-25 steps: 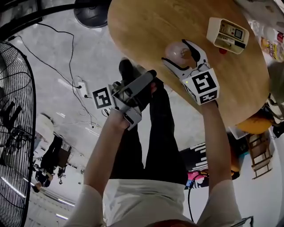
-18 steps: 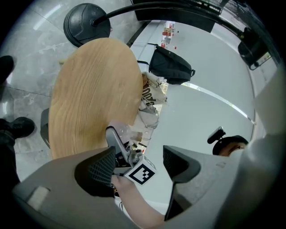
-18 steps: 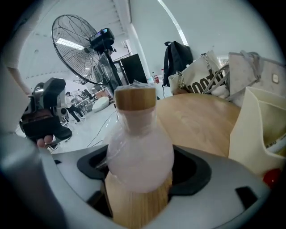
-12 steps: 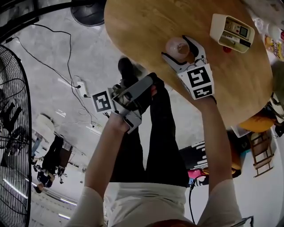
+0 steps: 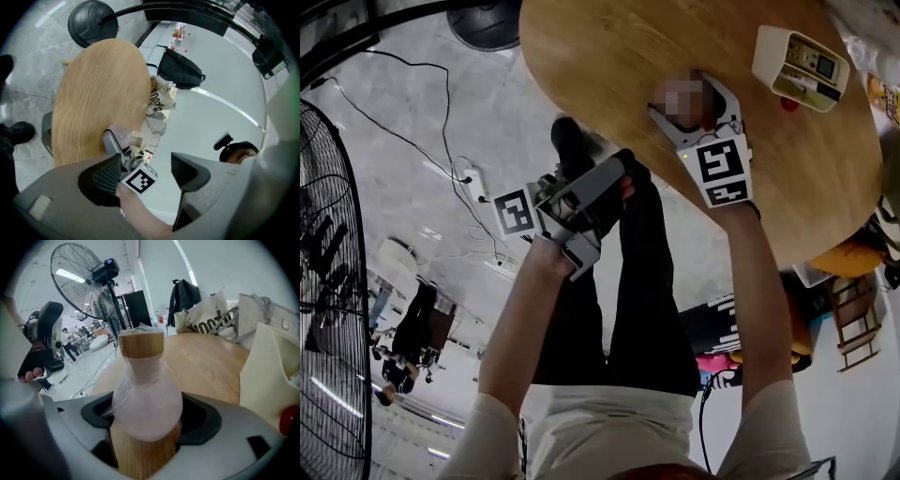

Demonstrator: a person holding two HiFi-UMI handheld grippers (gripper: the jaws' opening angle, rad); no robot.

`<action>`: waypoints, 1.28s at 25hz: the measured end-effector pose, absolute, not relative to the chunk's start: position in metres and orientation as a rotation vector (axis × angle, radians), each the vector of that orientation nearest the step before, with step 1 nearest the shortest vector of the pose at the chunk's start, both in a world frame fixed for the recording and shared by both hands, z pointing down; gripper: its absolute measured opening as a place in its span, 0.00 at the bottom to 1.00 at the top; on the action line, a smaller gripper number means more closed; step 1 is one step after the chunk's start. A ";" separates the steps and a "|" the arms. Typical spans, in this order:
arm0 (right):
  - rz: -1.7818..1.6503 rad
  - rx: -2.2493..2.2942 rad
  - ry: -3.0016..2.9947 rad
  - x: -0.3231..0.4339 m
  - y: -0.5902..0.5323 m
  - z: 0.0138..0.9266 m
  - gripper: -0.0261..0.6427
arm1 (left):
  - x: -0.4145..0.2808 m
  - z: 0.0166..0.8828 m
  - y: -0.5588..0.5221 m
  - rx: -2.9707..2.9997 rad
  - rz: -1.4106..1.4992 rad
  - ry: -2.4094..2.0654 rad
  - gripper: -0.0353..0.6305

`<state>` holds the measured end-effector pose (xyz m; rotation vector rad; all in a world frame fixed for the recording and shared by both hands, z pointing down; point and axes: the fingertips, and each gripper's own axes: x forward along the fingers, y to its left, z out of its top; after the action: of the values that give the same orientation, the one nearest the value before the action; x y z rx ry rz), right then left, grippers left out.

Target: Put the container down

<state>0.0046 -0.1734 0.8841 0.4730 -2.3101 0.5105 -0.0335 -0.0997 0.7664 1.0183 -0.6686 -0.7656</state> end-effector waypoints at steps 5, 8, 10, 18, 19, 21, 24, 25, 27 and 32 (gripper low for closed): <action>0.425 0.485 -2.251 0.007 -0.171 0.891 0.63 | -0.035 0.765 -0.102 1.016 -0.779 -0.667 0.55; 0.387 0.488 -2.230 0.008 -0.171 0.892 0.63 | -0.036 0.763 -0.104 1.025 -0.781 -0.663 0.55; 0.367 0.492 -2.223 0.008 -0.171 0.893 0.63 | -0.036 0.763 -0.104 1.026 -0.778 -0.662 0.55; 0.429 0.488 -2.227 0.006 -0.171 0.892 0.66 | -0.034 0.758 -0.105 1.036 -0.767 -0.659 0.55; 0.438 0.484 -2.230 0.005 -0.171 0.889 0.68 | -0.034 0.757 -0.105 1.035 -0.767 -0.660 0.55; 0.442 0.480 -2.236 0.005 -0.172 0.879 0.69 | -0.034 0.751 -0.106 1.031 -0.770 -0.659 0.55; 0.442 0.484 -2.249 0.009 -0.171 0.854 0.69 | -0.033 0.735 -0.108 1.039 -0.769 -0.657 0.55; 0.443 0.492 -2.257 0.011 -0.170 0.843 0.68 | -0.032 0.727 -0.110 1.050 -0.767 -0.656 0.55; 0.458 0.524 -2.273 0.017 -0.171 0.821 0.68 | -0.029 0.712 -0.114 1.076 -0.760 -0.654 0.55; 0.569 0.597 -2.309 0.035 -0.161 0.749 0.68 | -0.017 0.658 -0.120 1.140 -0.746 -0.655 0.55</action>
<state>0.0351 -0.1605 0.7487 0.5974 -2.3088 0.5688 -0.0173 -0.1199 0.6579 1.1405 -0.6547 -0.7457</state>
